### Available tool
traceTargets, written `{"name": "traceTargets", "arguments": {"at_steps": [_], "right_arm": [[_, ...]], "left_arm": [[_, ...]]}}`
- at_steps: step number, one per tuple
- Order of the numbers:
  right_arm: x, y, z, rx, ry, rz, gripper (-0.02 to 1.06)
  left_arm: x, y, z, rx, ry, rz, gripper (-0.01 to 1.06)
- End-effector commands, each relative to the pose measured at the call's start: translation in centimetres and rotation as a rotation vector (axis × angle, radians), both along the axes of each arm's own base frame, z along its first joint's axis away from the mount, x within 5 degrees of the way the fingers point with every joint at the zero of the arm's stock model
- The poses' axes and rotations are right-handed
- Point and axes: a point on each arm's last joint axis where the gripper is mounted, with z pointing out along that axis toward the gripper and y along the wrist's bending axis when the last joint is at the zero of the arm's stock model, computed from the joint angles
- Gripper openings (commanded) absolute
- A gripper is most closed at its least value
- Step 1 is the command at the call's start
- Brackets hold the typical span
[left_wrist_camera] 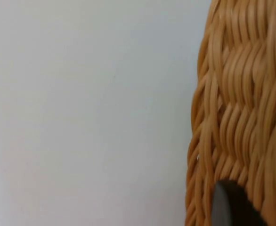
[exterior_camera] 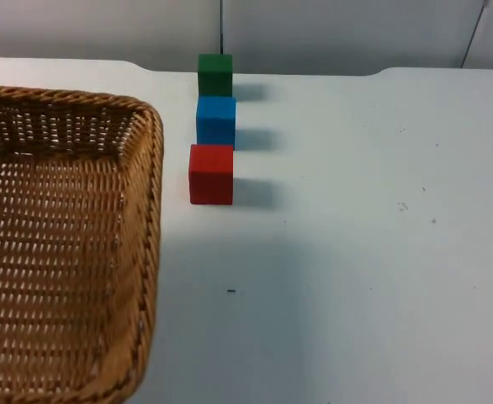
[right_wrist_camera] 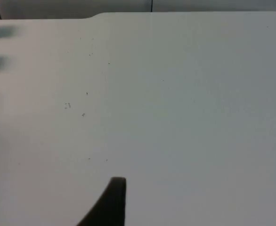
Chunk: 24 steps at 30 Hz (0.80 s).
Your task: Pick up the basket with the left hand and place the blue cube into the basket with the right hand.
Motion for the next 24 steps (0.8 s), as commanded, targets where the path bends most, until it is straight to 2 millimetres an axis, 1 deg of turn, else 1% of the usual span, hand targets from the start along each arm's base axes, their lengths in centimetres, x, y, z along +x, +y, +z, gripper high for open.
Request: {"name": "traceTargets", "arguments": {"at_steps": [1, 4, 5, 8, 10, 15, 19, 24], "right_arm": [[0.0, 0.0, -0.1, -0.003, -0.008, -0.009, 1.04], [0.0, 0.0, -0.1, -0.003, -0.008, -0.009, 1.04], [0.0, 0.0, -0.1, -0.003, -0.008, -0.009, 1.04], [0.0, 0.0, -0.1, -0.003, -0.008, -0.009, 1.04], [0.0, 0.0, -0.1, -0.003, -0.008, -0.009, 1.04], [0.0, 0.0, -0.1, 0.001, -0.008, -0.007, 1.04], [0.0, 0.0, -0.1, 0.001, -0.008, -0.007, 1.04], [0.0, 0.2, -0.1, 0.005, -0.007, 0.010, 1.04]], "left_arm": [[0.5, 0.1, 1.3, -0.013, -0.005, 0.007, 0.00], [1.9, 0.3, 2.7, -0.026, -0.023, -0.030, 0.00], [1.9, 0.3, 2.7, -0.026, -0.023, -0.030, 0.00], [3.0, 0.4, 3.0, -0.053, -0.009, -0.052, 0.00], [3.2, 0.4, 2.8, -0.054, -0.002, -0.054, 0.00], [3.6, 0.5, 1.2, -0.071, 0.054, -0.065, 0.00], [3.6, 0.4, 0.7, -0.084, 0.070, -0.075, 0.00], [3.7, 0.3, 0.8, -0.111, 0.064, -0.068, 0.00]]}}
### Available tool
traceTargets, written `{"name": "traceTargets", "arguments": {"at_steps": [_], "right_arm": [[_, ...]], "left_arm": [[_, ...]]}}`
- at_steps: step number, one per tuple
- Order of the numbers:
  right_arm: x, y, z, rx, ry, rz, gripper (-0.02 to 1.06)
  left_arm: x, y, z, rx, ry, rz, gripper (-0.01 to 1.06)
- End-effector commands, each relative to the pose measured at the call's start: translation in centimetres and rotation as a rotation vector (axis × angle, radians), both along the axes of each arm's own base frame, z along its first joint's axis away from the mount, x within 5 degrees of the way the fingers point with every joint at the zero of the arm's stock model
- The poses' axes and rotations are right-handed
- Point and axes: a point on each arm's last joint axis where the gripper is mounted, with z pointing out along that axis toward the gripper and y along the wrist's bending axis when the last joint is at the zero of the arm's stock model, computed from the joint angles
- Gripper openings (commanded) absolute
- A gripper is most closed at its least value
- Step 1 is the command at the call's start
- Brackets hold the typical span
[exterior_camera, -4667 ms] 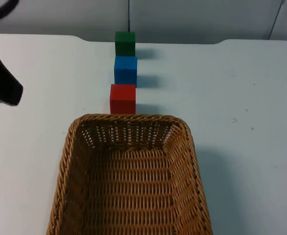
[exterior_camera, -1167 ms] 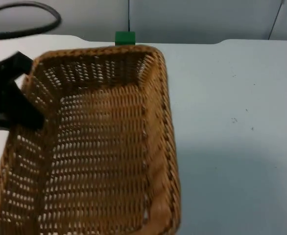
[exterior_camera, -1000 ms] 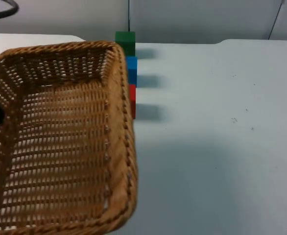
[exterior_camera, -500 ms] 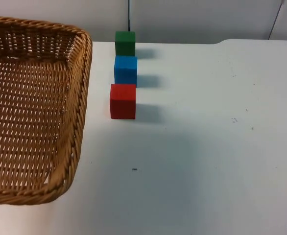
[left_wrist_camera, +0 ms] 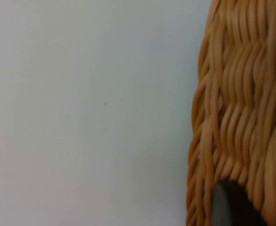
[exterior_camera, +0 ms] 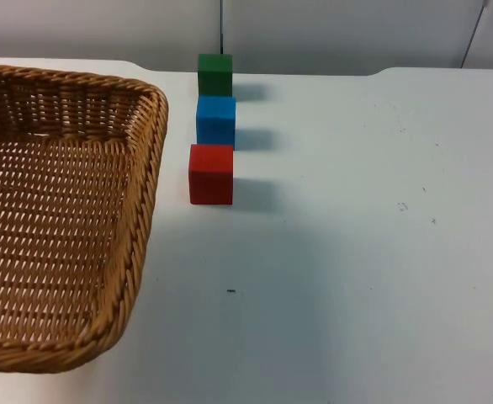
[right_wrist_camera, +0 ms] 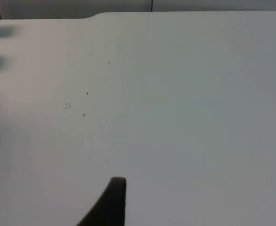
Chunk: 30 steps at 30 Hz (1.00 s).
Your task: Pick up the basket with the left hand and place the blue cube into the basket with the right hand.
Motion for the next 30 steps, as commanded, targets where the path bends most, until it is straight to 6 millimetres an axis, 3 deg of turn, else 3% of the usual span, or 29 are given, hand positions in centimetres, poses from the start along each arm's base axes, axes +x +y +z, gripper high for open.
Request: {"name": "traceTargets", "arguments": {"at_steps": [1, 3, 6, 7, 9, 11, 12, 14, 18, 19, 23, 24, 28, 29, 30], "right_arm": [[0.1, 0.2, 0.1, -0.007, -0.004, 0.022, 1.04], [0.6, 0.2, 0.2, -0.030, 0.015, 0.037, 1.04], [3.4, 0.4, 1.8, -0.049, 0.044, 0.069, 1.03], [3.4, 0.4, 1.8, -0.049, 0.044, 0.069, 1.03], [5.7, 0.7, 3.1, -0.021, 0.023, 0.095, 1.03], [8.0, 1.0, 4.8, 0.013, -0.009, 0.119, 1.03], [8.0, 1.0, 4.8, 0.013, -0.009, 0.119, 1.03], [10.8, 1.3, 6.1, 0.021, -0.009, 0.152, 1.03], [16.1, 1.4, 7.8, 0.012, 0.061, 0.166, 1.03], [16.1, 1.4, 7.8, 0.012, 0.061, 0.166, 1.03], [21.0, 1.8, 9.4, 0.033, 0.094, 0.207, 1.03], [21.0, 1.8, 9.4, 0.033, 0.094, 0.207, 1.03], [25.0, 4.4, 11.3, 0.056, 0.085, 0.384, 1.01], [25.0, 4.4, 11.3, 0.056, 0.085, 0.384, 1.01], [26.5, 6.3, 11.4, 0.046, 0.098, 0.451, 1.00]], "left_arm": [[0.1, -0.3, 0.6, -0.050, -0.009, 0.000, 0.00], [0.0, -0.3, 0.6, -0.053, -0.007, -0.001, 0.00], [-0.1, -0.3, 0.5, -0.051, 0.002, -0.010, 0.00], [-0.1, -0.3, 0.5, -0.051, 0.002, -0.010, 0.00], [-0.1, -0.4, 0.6, -0.063, -0.008, -0.034, 0.00], [-0.2, -0.6, 2.3, -0.098, -0.089, -0.024, 0.00], [-0.2, -0.6, 2.3, -0.098, -0.089, -0.024, 0.00], [-0.4, -0.6, 3.2, -0.095, -0.112, -0.011, 0.00], [-0.8, -0.6, 3.2, -0.091, -0.089, -0.028, 0.00], [-0.8, -0.6, 3.2, -0.091, -0.089, -0.028, 0.00], [-0.8, -0.6, 3.2, -0.084, -0.090, -0.029, 0.00], [-0.8, -0.6, 3.2, -0.084, -0.090, -0.029, 0.00], [-0.8, -0.6, 3.2, -0.083, -0.091, -0.028, 0.00], [-0.8, -0.6, 3.2, -0.083, -0.091, -0.028, 0.00], [-0.8, -0.6, 3.2, -0.083, -0.091, -0.028, 0.00]]}}
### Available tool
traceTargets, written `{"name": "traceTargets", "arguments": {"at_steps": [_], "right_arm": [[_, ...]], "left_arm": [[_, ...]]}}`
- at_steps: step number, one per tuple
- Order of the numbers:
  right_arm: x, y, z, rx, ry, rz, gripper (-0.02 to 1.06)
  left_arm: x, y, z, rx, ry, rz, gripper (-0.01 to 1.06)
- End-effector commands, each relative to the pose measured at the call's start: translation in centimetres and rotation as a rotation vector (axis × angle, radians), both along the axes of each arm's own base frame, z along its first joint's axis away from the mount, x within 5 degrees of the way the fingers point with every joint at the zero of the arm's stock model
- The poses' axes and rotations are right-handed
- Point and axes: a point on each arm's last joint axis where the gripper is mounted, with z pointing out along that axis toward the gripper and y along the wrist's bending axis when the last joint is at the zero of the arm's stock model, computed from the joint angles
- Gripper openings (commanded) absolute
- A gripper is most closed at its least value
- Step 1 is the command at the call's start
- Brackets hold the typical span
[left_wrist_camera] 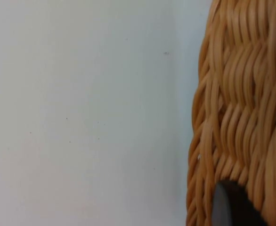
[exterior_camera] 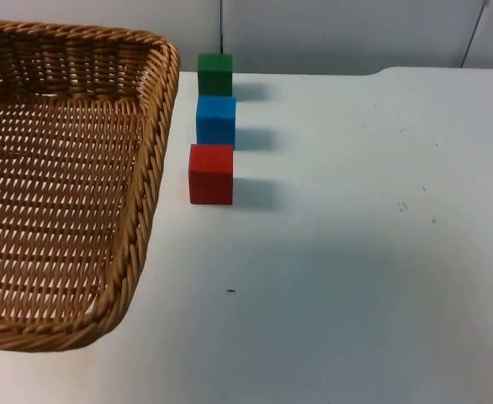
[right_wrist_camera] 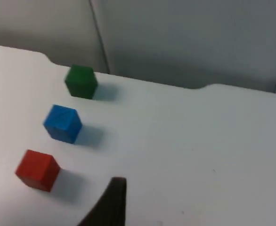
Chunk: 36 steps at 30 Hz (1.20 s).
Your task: Pick up the basket with the left hand and place the blue cube into the basket with the right hand.
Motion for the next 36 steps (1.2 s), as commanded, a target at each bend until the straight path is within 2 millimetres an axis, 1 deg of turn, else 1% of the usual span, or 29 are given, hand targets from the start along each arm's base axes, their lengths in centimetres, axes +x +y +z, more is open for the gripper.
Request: {"name": "traceTargets", "arguments": {"at_steps": [1, 3, 4, 5, 7, 9, 10, 11, 12, 13, 14, 15, 18, 19, 20, 22, 23, 24, 27, 29, 30, 31, 33, 35, 36], "right_arm": [[1.2, 1.8, 0.3, -0.005, -0.005, 0.075, 1.00], [2.9, 4.7, 0.0, -0.011, 0.005, 0.153, 1.00], [4.3, 7.3, -1.0, -0.014, 0.039, 0.196, 1.00], [4.3, 7.3, -1.0, -0.014, 0.039, 0.196, 1.00], [6.1, 10.2, -2.5, -0.010, 0.089, 0.192, 1.00], [8.2, 13.1, -4.8, -0.016, 0.155, 0.166, 1.00], [8.2, 13.1, -4.8, -0.016, 0.155, 0.166, 1.00], [9.1, 14.2, -5.6, -0.012, 0.175, 0.139, 1.00], [10.3, 15.1, -6.7, -0.007, 0.199, 0.107, 1.00], [11.7, 16.5, -8.7, 0.010, 0.247, 0.071, 1.00], [11.7, 16.5, -8.7, 0.010, 0.247, 0.071, 1.00], [12.6, 17.3, -9.4, 0.029, 0.259, 0.052, 1.00], [15.1, 19.6, -12.4, 0.074, 0.299, 0.013, 0.99], [15.1, 19.6, -12.4, 0.074, 0.299, 0.013, 0.99], [15.8, 20.1, -12.9, 0.093, 0.305, -0.001, 0.99], [17.2, 21.2, -14.8, 0.094, 0.341, -0.019, 0.99], [17.8, 21.6, -15.3, 0.097, 0.350, -0.022, 0.99], [17.8, 21.6, -15.3, 0.097, 0.350, -0.022, 0.99], [19.3, 22.6, -17.4, 0.084, 0.400, -0.030, 0.99], [20.3, 23.2, -18.0, 0.105, 0.408, -0.051, 0.99], [20.3, 23.2, -18.0, 0.105, 0.408, -0.051, 0.99], [20.7, 23.4, -18.5, 0.116, 0.415, -0.063, 0.99], [21.4, 23.9, -18.9, 0.133, 0.407, -0.070, 0.99], [21.9, 24.2, -20.1, 0.131, 0.434, -0.087, 0.99], [21.9, 24.2, -20.1, 0.131, 0.434, -0.087, 0.99]], "left_arm": [[-0.1, -0.1, 0.6, -0.026, -0.005, 0.007, 0.00], [-0.1, -0.1, 0.6, -0.023, -0.004, 0.005, 0.00], [-0.1, -0.1, 0.6, -0.021, -0.004, 0.004, 0.00], [-0.1, -0.1, 0.6, -0.021, -0.004, 0.004, 0.00], [-0.1, -0.1, 0.5, -0.018, -0.003, 0.002, 0.00], [-0.1, -0.1, 0.5, -0.013, 0.001, 0.003, 0.00], [-0.1, -0.1, 0.5, -0.013, 0.001, 0.003, 0.00], [-0.1, 0.0, 0.5, -0.011, 0.001, 0.002, 0.00], [-0.2, 0.0, 0.5, -0.008, 0.006, 0.005, 0.00], [-0.2, 0.0, 0.5, -0.007, 0.008, 0.006, 0.00], [-0.2, 0.0, 0.5, -0.007, 0.008, 0.006, 0.00], [-0.1, 0.0, 0.5, -0.005, 0.005, 0.008, 0.00], [-0.1, 0.1, 0.4, -0.001, -0.002, 0.013, 0.00], [-0.1, 0.1, 0.4, -0.001, -0.002, 0.013, 0.00], [-0.1, 0.1, 0.4, 0.000, 0.000, 0.014, 0.00], [-0.1, 0.1, 0.4, 0.003, 0.001, 0.013, 0.00], [-0.1, 0.1, 0.4, 0.004, 0.004, 0.016, 0.00], [-0.1, 0.1, 0.4, 0.004, 0.004, 0.016, 0.00], [-0.1, 0.1, 0.4, 0.007, 0.001, 0.017, 0.00], [0.0, 0.1, 0.4, 0.010, -0.003, 0.020, 0.00], [0.0, 0.1, 0.4, 0.010, -0.003, 0.020, 0.00], [0.0, 0.2, 0.4, 0.011, -0.004, 0.022, 0.00], [0.0, 0.2, 0.4, 0.014, -0.008, 0.024, 0.00], [0.1, 0.2, 0.4, 0.016, -0.009, 0.024, 0.00], [0.1, 0.2, 0.4, 0.016, -0.009, 0.024, 0.00]]}}
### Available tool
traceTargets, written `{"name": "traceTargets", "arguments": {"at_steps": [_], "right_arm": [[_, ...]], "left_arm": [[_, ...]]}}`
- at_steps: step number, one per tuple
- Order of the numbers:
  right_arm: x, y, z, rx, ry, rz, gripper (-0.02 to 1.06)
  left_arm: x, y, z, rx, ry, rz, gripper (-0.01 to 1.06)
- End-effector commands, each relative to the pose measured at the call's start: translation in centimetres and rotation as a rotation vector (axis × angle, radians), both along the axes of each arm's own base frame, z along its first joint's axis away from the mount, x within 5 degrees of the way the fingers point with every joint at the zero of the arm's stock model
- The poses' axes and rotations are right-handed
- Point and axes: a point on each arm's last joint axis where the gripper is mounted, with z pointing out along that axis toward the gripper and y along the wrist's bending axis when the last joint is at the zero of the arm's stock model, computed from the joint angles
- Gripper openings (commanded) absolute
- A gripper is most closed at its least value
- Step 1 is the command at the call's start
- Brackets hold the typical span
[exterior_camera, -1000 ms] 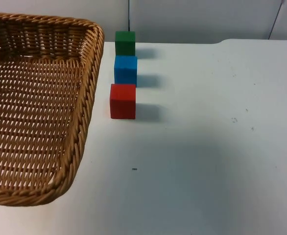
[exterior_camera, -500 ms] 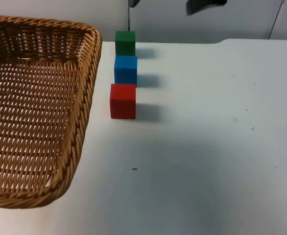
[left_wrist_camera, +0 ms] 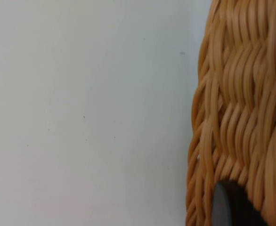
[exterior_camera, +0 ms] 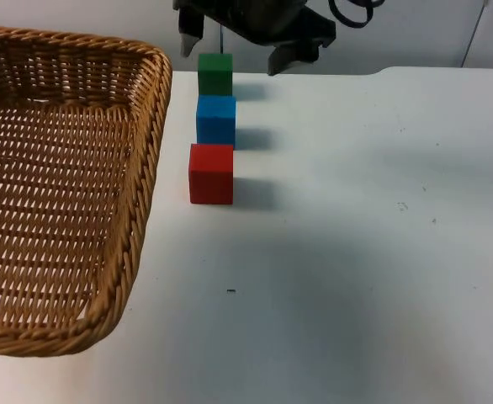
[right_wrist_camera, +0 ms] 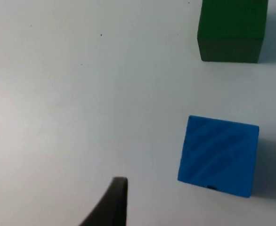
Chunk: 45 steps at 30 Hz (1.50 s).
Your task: Pick up the basket with the left hand and place the blue cube into the basket with the right hand.
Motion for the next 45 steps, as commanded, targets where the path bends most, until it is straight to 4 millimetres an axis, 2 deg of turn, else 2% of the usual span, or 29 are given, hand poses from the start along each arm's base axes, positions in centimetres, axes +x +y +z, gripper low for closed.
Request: {"name": "traceTargets", "arguments": {"at_steps": [1, 3, 5, 9, 22, 30, 38, 45], "right_arm": [[0.1, 0.3, -0.2, 0.002, 0.017, -0.009, 0.99], [0.5, 0.6, -1.7, -0.004, 0.040, -0.018, 0.99], [0.6, 0.7, -2.2, -0.004, 0.045, -0.022, 0.99], [0.9, 0.8, -4.4, -0.017, 0.076, -0.031, 0.99], [1.7, 1.1, -7.6, 0.021, 0.055, -0.086, 0.95], [2.0, 1.3, -7.6, 0.049, 0.016, -0.085, 0.94], [2.1, 1.4, -7.5, 0.062, -0.004, -0.084, 0.85], [2.1, 1.4, -7.5, 0.062, -0.005, -0.082, 0.85]], "left_arm": [[0.0, -0.1, 0.6, -0.020, -0.011, 0.010, 0.00], [0.0, -0.1, 0.5, -0.014, -0.009, 0.009, 0.00], [0.0, -0.1, 0.5, -0.014, -0.009, 0.009, 0.00], [0.0, -0.1, 0.5, -0.014, -0.010, 0.010, 0.00], [0.0, 0.0, 0.5, -0.001, -0.013, 0.010, 0.00], [0.0, 0.0, 0.5, -0.001, -0.013, 0.010, 0.00], [0.0, 0.0, 0.5, -0.001, -0.013, 0.010, 0.00], [0.0, 0.0, 0.5, 0.000, -0.014, 0.008, 0.00]]}}
